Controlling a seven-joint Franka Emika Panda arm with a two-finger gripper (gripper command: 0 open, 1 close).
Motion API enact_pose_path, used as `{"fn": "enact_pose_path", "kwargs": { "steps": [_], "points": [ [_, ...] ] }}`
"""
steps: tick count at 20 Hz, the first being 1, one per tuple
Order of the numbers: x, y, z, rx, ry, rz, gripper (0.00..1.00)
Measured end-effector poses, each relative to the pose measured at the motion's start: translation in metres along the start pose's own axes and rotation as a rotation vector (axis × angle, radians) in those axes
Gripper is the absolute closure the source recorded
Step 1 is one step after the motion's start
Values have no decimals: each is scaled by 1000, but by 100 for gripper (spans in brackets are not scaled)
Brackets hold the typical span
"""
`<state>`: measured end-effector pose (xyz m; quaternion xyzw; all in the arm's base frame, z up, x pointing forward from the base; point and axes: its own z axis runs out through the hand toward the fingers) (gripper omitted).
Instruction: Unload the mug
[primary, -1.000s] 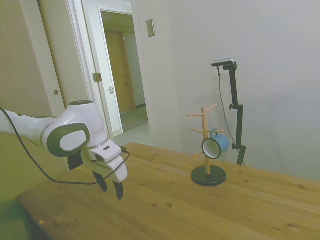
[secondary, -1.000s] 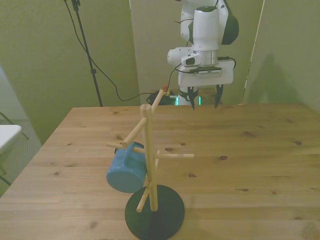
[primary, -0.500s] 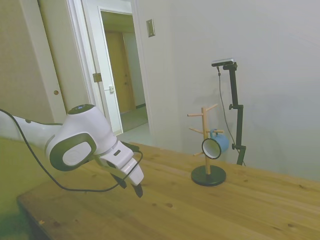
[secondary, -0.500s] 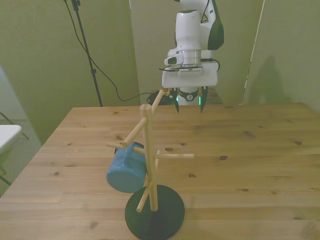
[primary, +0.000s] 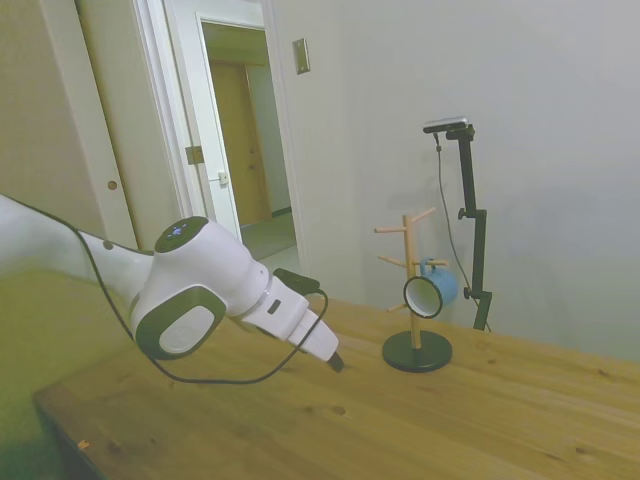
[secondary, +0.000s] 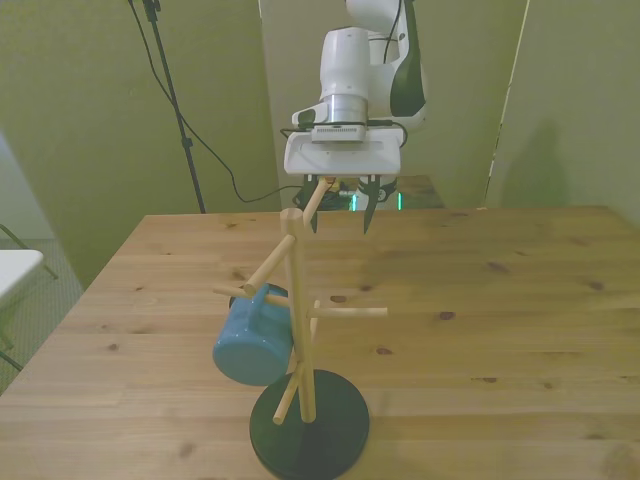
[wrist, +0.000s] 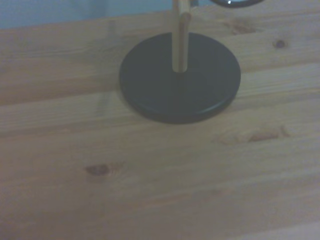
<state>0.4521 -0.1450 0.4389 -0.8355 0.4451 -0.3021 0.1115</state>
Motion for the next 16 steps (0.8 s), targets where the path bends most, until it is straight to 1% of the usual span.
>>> {"fn": "enact_pose_path", "kwargs": {
  "steps": [7, 12, 16],
  "points": [
    [47, -15, 17, 78, 76, -5, 0],
    [79, -17, 23, 118, 148, 35, 0],
    [102, -15, 41, 125, 180, 64, 0]
  ]
}}
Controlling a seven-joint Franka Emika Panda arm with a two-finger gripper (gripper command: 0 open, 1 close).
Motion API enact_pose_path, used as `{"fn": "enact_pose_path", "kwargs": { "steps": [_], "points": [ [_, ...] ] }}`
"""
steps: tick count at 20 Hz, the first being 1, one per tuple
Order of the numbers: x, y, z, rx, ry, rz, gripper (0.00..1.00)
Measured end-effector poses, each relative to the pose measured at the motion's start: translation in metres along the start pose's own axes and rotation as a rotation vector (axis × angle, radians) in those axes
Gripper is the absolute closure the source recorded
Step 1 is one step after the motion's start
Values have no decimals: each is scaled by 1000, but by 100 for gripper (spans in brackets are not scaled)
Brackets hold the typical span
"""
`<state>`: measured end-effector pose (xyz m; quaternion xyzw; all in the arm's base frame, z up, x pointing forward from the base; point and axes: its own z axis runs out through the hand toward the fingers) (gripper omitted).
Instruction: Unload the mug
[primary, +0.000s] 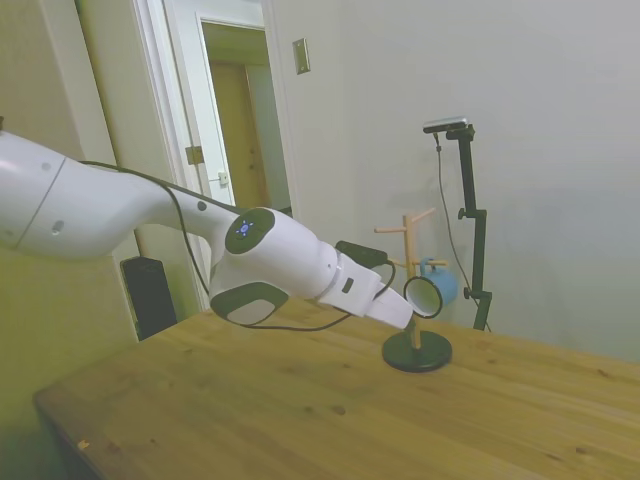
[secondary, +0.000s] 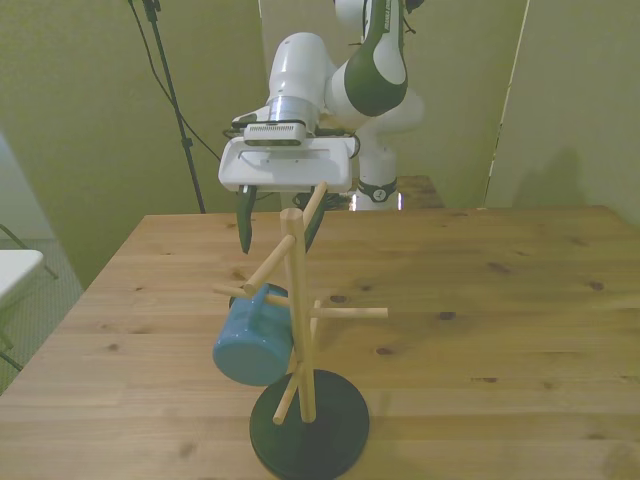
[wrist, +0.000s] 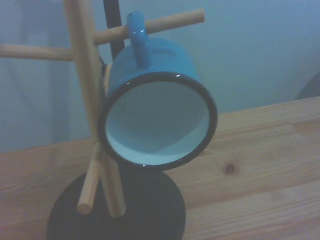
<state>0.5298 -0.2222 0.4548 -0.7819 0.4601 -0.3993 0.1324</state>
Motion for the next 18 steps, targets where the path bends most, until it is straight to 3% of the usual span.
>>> {"fn": "enact_pose_path", "kwargs": {
  "steps": [7, 18],
  "points": [
    [24, 6, 45, -10, 46, 17, 0],
    [29, -9, 74, 7, 94, -13, 0]
  ]
}}
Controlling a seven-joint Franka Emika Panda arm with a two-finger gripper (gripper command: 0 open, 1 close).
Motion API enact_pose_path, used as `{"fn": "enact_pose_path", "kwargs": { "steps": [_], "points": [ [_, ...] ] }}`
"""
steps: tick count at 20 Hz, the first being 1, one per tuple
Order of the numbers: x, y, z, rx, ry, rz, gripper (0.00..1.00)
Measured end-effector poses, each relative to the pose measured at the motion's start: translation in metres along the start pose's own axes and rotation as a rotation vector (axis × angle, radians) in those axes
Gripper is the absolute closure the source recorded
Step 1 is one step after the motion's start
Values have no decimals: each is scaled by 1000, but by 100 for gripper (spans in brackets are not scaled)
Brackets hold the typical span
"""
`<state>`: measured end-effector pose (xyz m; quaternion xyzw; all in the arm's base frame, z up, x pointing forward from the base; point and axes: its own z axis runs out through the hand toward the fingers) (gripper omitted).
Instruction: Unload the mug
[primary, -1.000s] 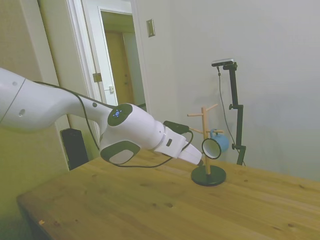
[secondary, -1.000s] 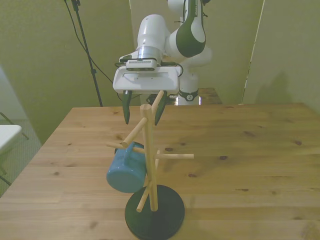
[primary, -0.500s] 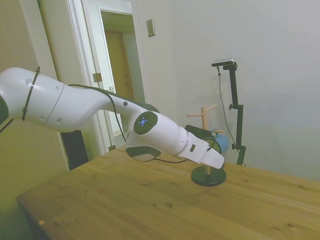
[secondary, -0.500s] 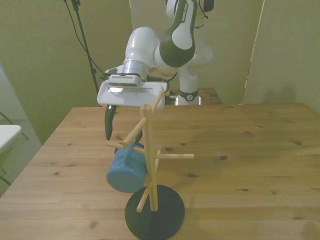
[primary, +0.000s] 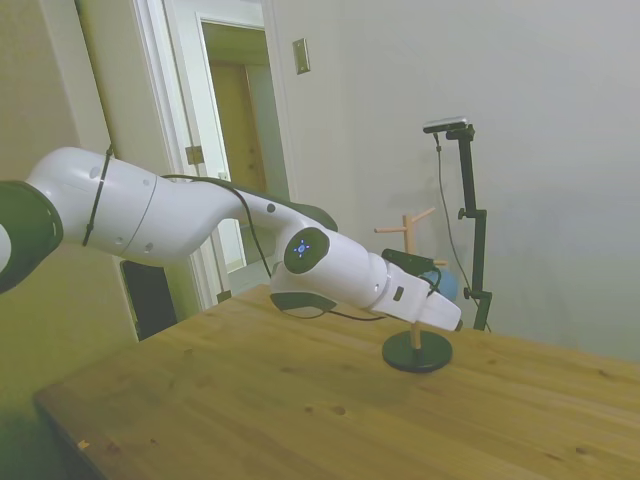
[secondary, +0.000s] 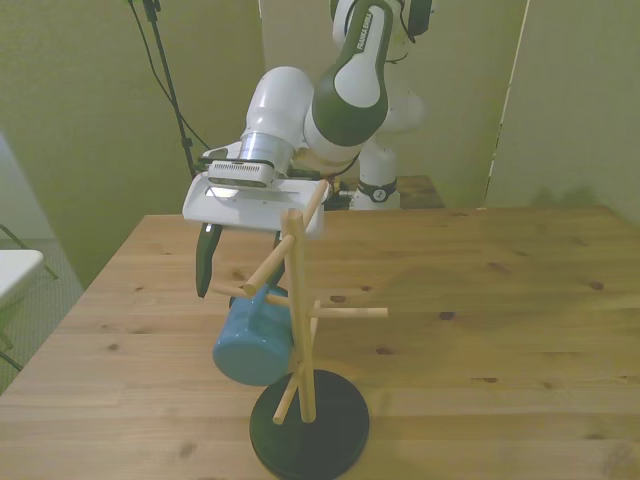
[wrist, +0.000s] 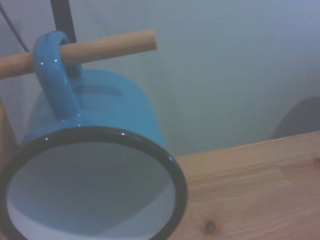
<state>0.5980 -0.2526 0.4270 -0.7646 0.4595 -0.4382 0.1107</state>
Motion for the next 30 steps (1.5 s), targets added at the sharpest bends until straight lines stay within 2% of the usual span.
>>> {"fn": "enact_pose_path", "kwargs": {
  "steps": [8, 17, 21, 30],
  "points": [
    [-16, -19, 6, 6, 26, -33, 0],
    [-4, -26, 15, 0, 54, -64, 0],
    [-4, -38, 25, -7, 48, -65, 0],
    [5, -65, 24, -7, 58, -70, 0]
  ]
}}
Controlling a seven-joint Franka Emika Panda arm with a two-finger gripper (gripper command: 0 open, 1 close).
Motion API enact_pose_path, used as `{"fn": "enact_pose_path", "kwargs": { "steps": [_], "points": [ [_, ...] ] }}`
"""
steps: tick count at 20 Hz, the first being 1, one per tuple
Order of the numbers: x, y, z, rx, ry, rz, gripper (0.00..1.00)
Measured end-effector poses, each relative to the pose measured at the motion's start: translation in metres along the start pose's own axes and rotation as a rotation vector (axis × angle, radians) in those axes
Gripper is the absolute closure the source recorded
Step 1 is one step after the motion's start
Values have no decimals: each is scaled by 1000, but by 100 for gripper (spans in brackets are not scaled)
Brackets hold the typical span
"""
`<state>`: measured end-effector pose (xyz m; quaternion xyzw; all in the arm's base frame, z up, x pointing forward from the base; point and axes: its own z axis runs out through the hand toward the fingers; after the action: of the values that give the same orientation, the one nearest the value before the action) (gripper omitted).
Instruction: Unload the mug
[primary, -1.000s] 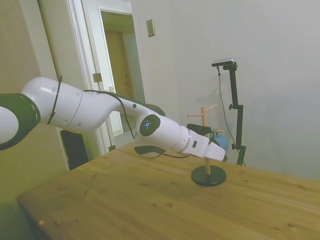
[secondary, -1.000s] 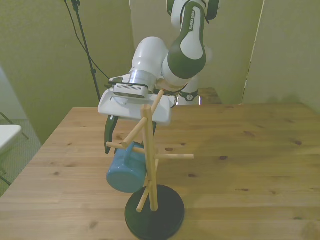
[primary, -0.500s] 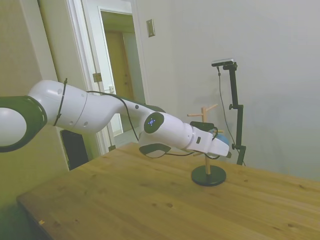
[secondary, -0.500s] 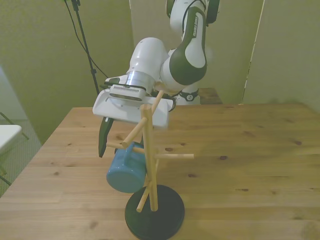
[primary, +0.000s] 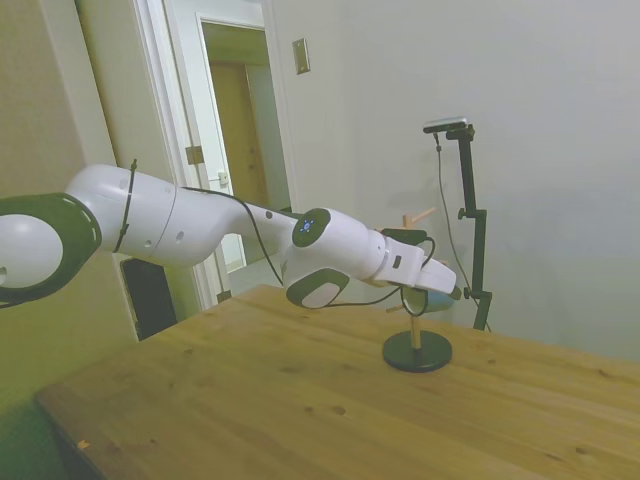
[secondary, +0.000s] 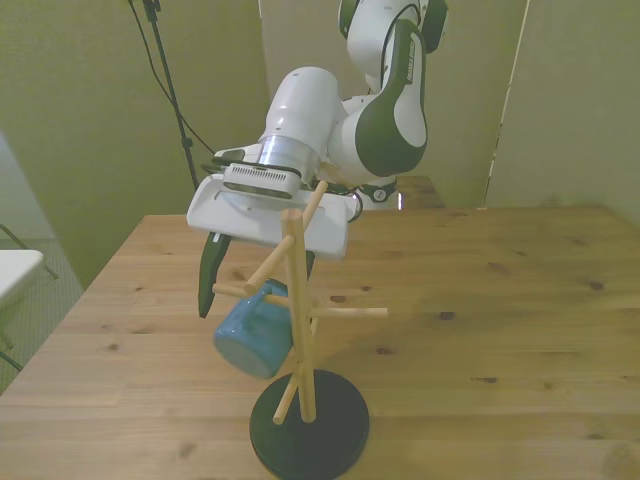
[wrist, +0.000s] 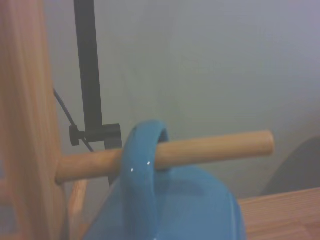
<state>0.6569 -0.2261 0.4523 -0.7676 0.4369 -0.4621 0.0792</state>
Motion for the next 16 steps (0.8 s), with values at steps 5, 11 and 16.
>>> {"fn": "enact_pose_path", "kwargs": {
  "steps": [5, 11, 16],
  "points": [
    [2, -2, 6, -12, -11, -8, 100],
    [1, -4, 8, -16, -16, -15, 100],
    [2, -5, 7, -17, -15, -18, 100]
  ]
}}
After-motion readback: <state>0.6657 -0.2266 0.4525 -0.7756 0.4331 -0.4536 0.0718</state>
